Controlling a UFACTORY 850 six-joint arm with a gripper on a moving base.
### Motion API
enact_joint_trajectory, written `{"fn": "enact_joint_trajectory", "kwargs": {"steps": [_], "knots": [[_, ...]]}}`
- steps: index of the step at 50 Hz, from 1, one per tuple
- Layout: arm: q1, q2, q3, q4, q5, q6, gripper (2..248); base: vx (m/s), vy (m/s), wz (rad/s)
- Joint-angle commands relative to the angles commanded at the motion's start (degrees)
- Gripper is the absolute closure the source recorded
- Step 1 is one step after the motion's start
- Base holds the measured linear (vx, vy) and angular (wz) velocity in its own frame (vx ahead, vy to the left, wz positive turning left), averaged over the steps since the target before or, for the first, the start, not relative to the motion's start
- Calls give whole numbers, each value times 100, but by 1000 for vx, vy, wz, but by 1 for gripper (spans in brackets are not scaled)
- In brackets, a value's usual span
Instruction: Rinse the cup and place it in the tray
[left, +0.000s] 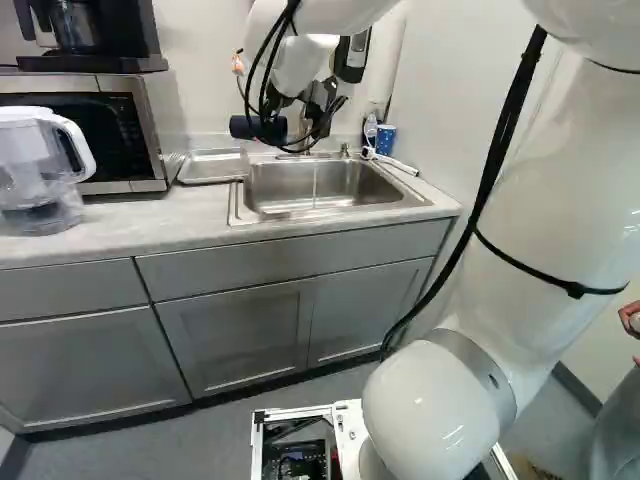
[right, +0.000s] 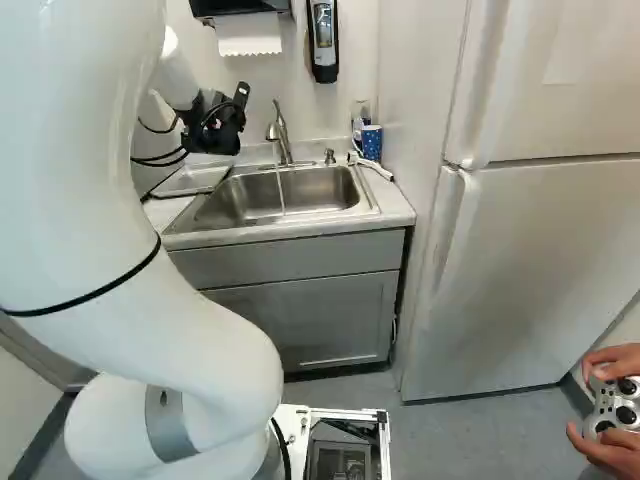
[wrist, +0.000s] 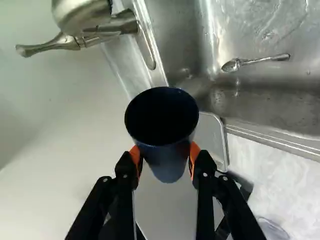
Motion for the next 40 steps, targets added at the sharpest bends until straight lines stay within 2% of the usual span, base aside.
{"fn": "enact_joint_trajectory", "kwargs": {"steps": [40], "knots": [[0, 0, 0, 0, 0, -2406, 136, 0, 0, 0]]}}
